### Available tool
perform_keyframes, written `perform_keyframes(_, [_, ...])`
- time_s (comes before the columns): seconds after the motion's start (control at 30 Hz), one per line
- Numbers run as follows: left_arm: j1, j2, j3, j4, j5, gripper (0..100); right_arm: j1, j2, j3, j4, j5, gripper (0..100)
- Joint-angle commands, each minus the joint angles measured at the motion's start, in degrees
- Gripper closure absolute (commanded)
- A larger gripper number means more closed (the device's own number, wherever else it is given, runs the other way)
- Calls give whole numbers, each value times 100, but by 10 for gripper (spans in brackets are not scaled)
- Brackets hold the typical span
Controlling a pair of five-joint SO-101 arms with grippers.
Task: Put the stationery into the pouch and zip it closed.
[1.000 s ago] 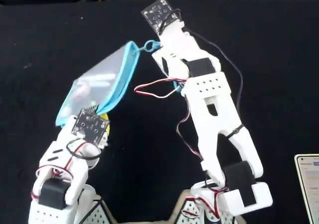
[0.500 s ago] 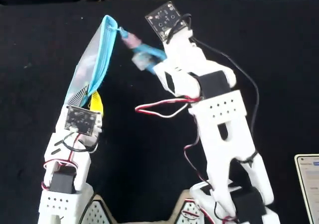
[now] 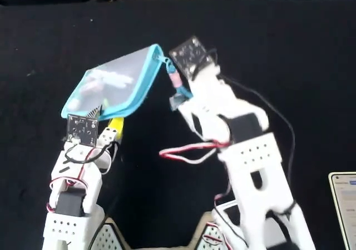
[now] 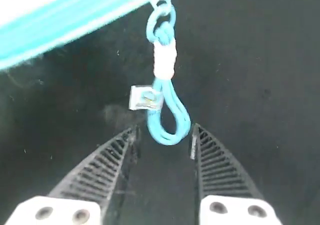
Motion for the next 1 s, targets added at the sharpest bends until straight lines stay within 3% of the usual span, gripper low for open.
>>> perform_keyframes(0.0, [-57, -35, -769, 1152, 114, 753, 290, -857, 1086, -738, 264, 843])
perform_keyframes(0.1, [-57, -26, -1596, 2136, 255, 728, 413, -1191, 1798, -1081, 281, 844])
perform_keyframes(0.23, [-57, -9, -2141, 2224, 255, 729, 475, -1437, 2536, -1688, 229, 846])
perform_keyframes(0.63, [-57, 246, -1648, 404, 308, 747, 484, -1921, 4242, -3358, -325, 846])
perform_keyframes(0.97, [-66, 3604, -3389, 211, 299, 747, 484, -2677, 4892, -3657, -325, 846])
